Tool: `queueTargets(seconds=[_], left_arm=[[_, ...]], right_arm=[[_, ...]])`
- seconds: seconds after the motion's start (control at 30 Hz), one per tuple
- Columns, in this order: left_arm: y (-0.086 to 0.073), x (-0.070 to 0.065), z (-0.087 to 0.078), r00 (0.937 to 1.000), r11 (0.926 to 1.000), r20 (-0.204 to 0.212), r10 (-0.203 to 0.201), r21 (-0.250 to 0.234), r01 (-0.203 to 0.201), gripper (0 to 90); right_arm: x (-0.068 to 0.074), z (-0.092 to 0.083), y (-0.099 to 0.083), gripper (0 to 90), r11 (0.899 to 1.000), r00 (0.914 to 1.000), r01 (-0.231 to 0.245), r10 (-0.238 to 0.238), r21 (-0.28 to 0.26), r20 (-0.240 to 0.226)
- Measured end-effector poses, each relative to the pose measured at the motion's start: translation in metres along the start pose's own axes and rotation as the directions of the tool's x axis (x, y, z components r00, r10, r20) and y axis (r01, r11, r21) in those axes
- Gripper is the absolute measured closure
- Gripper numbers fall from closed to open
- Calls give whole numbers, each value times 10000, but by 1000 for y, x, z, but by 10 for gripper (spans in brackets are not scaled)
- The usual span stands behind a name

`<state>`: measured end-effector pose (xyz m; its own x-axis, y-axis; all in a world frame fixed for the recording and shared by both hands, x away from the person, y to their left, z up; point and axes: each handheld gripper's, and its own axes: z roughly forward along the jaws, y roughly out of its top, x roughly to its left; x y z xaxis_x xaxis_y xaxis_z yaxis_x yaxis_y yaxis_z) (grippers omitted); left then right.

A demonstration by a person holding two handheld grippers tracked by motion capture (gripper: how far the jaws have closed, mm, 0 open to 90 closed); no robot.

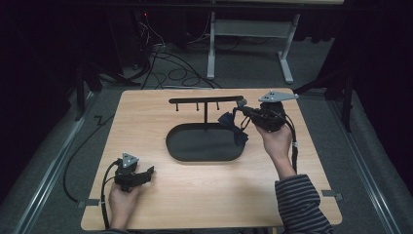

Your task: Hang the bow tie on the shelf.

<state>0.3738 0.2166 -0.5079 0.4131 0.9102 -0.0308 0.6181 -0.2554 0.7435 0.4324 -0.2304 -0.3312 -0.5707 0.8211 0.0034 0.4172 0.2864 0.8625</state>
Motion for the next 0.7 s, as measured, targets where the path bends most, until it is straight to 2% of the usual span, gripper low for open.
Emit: queueTargets(seconds=[0.47, 0.7], left_arm=[[0, 0, 0, 10000, 10000, -28, 16, -22, -16, 283], [0, 0, 0, 10000, 10000, -25, 15, -23, -15, 283]], right_arm=[[-15, 6, 5, 900, 9994, 9994, -344, 344, -50, 68], [-16, 15, 8, 900, 9997, 9997, -243, 243, 22, 78]])
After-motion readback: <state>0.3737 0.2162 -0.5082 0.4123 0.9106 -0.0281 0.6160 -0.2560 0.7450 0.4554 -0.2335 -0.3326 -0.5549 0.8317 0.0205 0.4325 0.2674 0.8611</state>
